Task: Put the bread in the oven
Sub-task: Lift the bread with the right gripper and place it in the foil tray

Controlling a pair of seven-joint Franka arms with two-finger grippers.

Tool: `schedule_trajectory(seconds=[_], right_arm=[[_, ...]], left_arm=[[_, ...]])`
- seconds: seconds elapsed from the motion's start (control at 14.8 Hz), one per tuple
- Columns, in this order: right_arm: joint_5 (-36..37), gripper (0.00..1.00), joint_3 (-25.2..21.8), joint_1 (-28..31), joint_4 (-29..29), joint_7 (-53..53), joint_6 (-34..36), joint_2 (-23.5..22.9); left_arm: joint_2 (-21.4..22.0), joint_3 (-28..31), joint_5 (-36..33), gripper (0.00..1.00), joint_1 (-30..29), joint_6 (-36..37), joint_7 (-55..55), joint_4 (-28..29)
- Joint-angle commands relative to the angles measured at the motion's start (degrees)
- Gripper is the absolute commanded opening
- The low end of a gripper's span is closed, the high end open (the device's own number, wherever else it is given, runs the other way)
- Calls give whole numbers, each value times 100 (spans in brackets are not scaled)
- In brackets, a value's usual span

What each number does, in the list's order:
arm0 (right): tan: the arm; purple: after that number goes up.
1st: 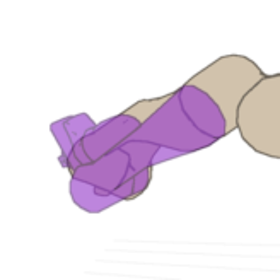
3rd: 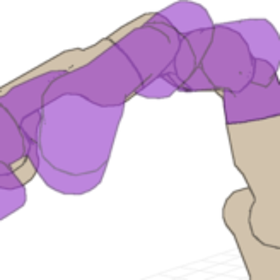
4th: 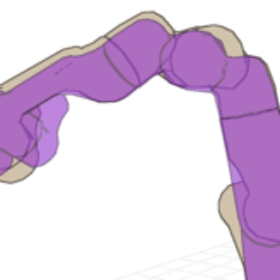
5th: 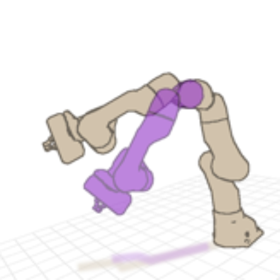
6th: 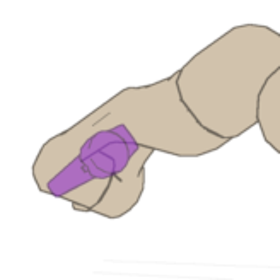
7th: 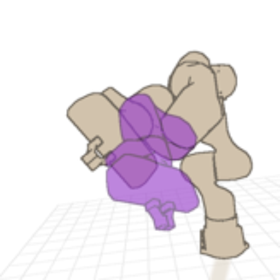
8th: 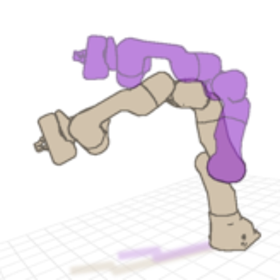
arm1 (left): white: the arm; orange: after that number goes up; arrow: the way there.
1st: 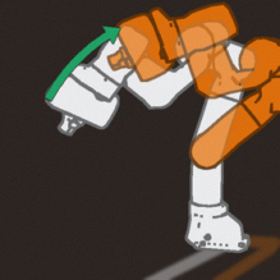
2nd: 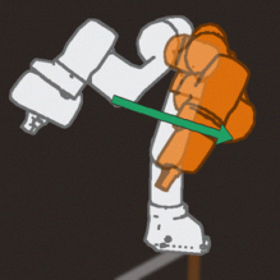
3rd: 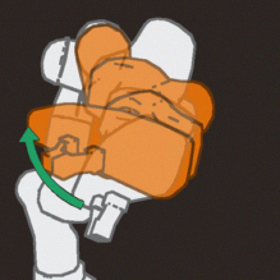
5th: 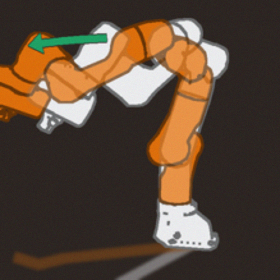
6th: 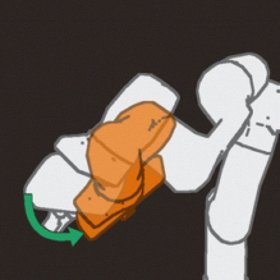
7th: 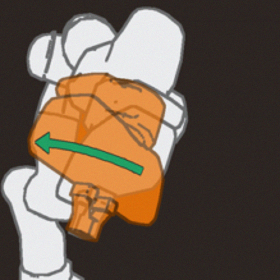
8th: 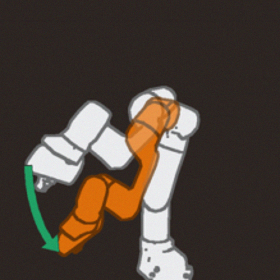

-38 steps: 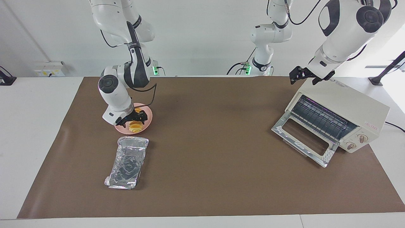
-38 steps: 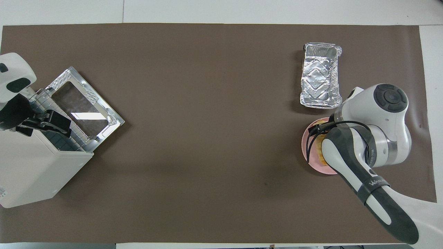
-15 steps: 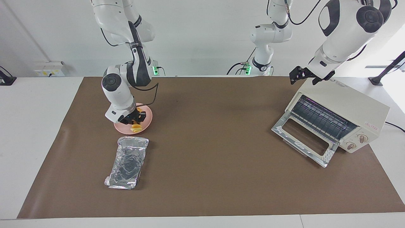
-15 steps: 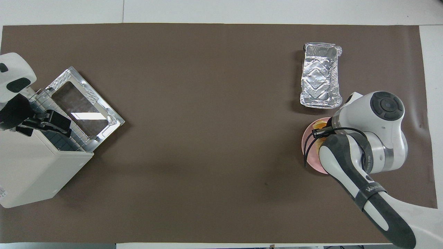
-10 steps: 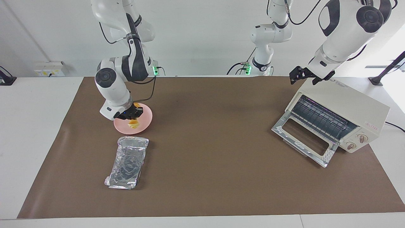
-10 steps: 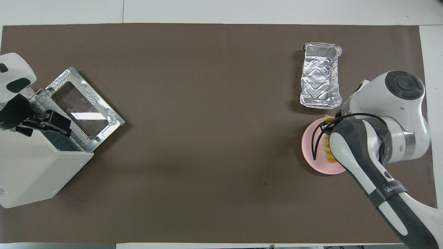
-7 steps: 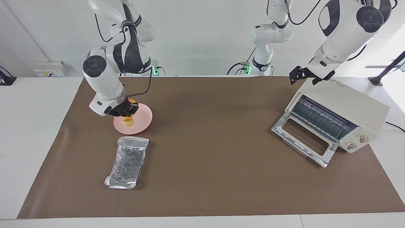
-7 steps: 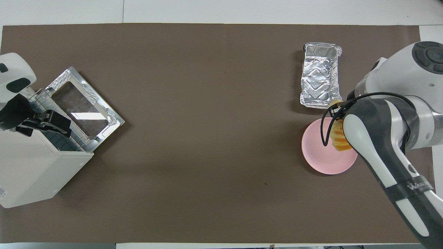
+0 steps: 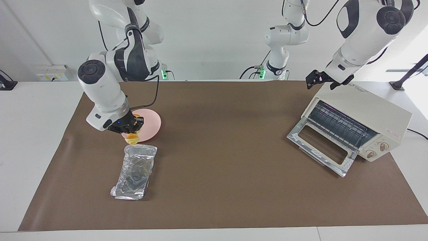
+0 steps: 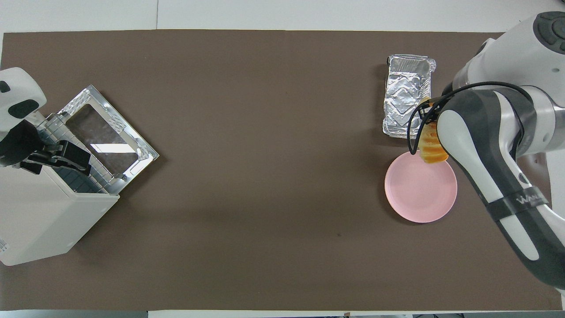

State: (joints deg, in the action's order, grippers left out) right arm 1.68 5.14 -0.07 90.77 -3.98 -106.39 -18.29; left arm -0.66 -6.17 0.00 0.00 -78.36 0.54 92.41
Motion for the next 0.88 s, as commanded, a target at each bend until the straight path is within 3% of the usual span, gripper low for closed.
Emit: schedule_trajectory(seconds=[0.0,0.27,0.47,0.68,0.81], right_arm=[[52,0,-4,51,-1751,99,356,-1402],[43,0,-22,51,-2940,361,312,-2449],[-71,0,-13,68,-3267,450,199,-2837],[-501,0,-48,68,-3093,704,-109,-2873],[-511,0,-48,51,-2454,767,-739,-2716]], left_arm=[[145,-68,-44,100,-87,-39,8,145],[145,-68,-44,100,-87,-39,8,145],[145,-68,-44,100,-87,-39,8,145],[145,-68,-52,100,-87,-39,8,145],[145,-68,-52,100,-87,-39,8,145]])
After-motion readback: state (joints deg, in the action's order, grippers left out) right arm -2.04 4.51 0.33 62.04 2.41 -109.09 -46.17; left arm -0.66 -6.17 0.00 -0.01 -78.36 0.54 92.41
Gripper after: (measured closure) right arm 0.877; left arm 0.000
